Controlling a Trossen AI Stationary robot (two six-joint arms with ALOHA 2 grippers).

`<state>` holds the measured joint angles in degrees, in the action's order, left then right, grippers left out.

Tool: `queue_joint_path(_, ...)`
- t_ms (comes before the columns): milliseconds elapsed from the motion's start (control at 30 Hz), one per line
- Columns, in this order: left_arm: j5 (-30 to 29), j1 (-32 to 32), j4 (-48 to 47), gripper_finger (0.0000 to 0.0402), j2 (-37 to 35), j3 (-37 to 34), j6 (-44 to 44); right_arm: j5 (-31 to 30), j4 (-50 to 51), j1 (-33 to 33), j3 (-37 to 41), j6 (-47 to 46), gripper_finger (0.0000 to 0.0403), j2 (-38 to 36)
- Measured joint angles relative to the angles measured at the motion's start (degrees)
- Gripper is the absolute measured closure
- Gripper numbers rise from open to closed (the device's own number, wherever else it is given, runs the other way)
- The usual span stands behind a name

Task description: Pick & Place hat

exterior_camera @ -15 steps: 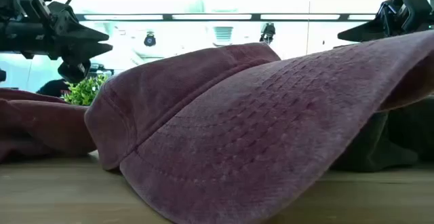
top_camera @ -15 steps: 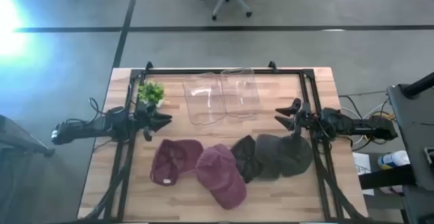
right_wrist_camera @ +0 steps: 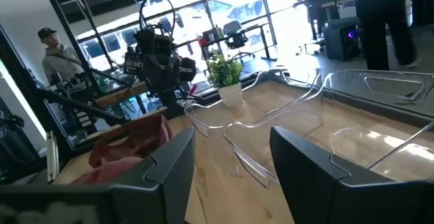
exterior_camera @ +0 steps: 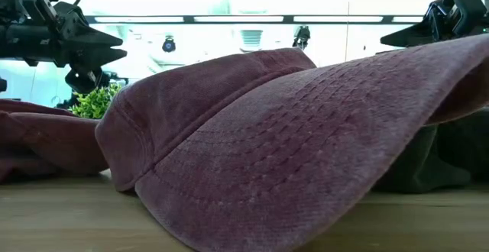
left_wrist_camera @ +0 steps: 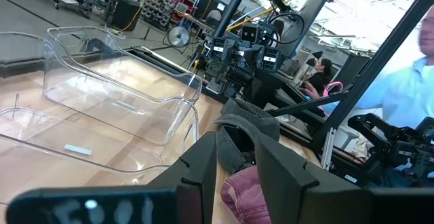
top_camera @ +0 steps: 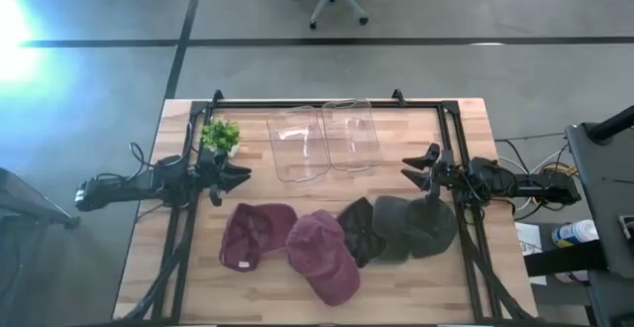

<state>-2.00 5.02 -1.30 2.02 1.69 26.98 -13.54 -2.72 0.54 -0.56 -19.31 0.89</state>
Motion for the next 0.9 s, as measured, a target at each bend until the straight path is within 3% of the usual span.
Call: queue_joint_path(900,0.00,0.00,0.00,0.0305,0.02,0.00,-0.02,-0.83,-0.57,-0.02,0.02,-1.36,0.0216,0.02)
